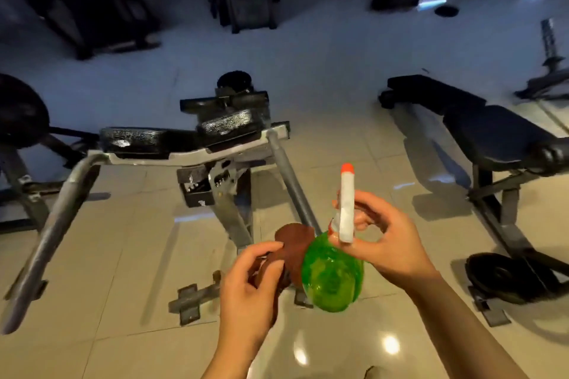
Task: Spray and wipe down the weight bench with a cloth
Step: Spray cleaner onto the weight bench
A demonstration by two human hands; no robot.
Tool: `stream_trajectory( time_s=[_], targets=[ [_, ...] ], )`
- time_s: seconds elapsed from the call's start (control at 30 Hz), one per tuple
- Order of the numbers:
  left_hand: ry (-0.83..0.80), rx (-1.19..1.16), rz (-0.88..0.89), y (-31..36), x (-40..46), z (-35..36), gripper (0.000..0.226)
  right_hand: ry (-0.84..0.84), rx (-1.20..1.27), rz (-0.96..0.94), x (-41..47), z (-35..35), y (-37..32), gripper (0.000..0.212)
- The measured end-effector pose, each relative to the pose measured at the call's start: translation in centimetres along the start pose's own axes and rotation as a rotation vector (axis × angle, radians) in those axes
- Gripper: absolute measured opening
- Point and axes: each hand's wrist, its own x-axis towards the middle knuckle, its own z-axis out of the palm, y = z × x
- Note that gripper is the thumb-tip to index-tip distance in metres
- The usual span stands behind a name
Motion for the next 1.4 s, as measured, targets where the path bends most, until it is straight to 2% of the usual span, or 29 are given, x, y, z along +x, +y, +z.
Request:
stream_trajectory(
  time_s=[0.13, 0.2, 0.37, 0.47, 0.57, 0.63, 0.77, 0.87, 1.0, 1.07, 1.2, 1.3, 1.4],
  targets=[
    [-0.065, 0.009, 0.077, 3.9, -0.2, 9.6, 0.031, 0.107, -0.038, -0.141, 1.0, -9.2, -2.6, 0.058],
    [-0.11, 0.018, 0.062, 4.5, -0.1, 13.3, 0.028, 0.175, -0.063, -0.17, 1.7, -12.7, -3.6, 0.054],
    [-0.175, -0.11, -0.101, 6.1, 1.3, 20.8, 0.022, 0.314, 0.067, -0.108, 4.5, -17.1, -2.7, 0.06],
    [-0.106, -0.186, -0.193, 6.1, 4.0, 24.0, 0.022, 0.408, 0.177, -0.024, 7.3, -17.9, -0.7, 0.064],
    [-0.087, -0.313, -0.322, 5.3, 7.3, 27.2, 0.017, 0.407, 0.178, 0.011, 10.8, -19.0, 1.6, 0.068],
    [-0.074, -0.413, -0.403, 4.6, 10.0, 29.3, 0.014, 0.347, 0.102, 0.002, 13.7, -19.7, 2.7, 0.069],
    [0.021, -0.392, -0.429, 3.9, 16.2, 31.9, 0.029, 0.175, -0.089, 0.021, 20.8, -20.2, 3.2, 0.073],
    [0.072, -0.374, -0.418, 4.3, 20.3, 31.7, 0.026, 0.121, -0.063, 0.04, 25.5, -19.4, 3.7, 0.074],
    [0.14, -0.287, -0.345, 4.8, 24.1, 30.7, 0.022, 0.074, -0.077, 0.073, 30.9, -18.0, 4.5, 0.059],
    [0.152, -0.317, -0.33, 5.6, 25.3, 30.1, 0.018, 0.012, -0.099, 0.08, 33.6, -17.5, 4.8, 0.055],
    [0.281, -0.219, -0.263, 5.9, 28.5, 29.2, 0.018, -0.12, -0.053, 0.102, 39.2, -16.5, 6.6, 0.048],
    [0.433, -0.013, -0.221, 5.4, 31.7, 28.8, 0.023, -0.323, -0.035, 0.122, 44.2, -15.7, 8.1, 0.054],
    [0.625, 0.083, -0.222, 5.0, 34.8, 29.1, 0.025, -0.653, 0.028, 0.209, 49.1, -14.9, 9.9, 0.053]
  ],
)
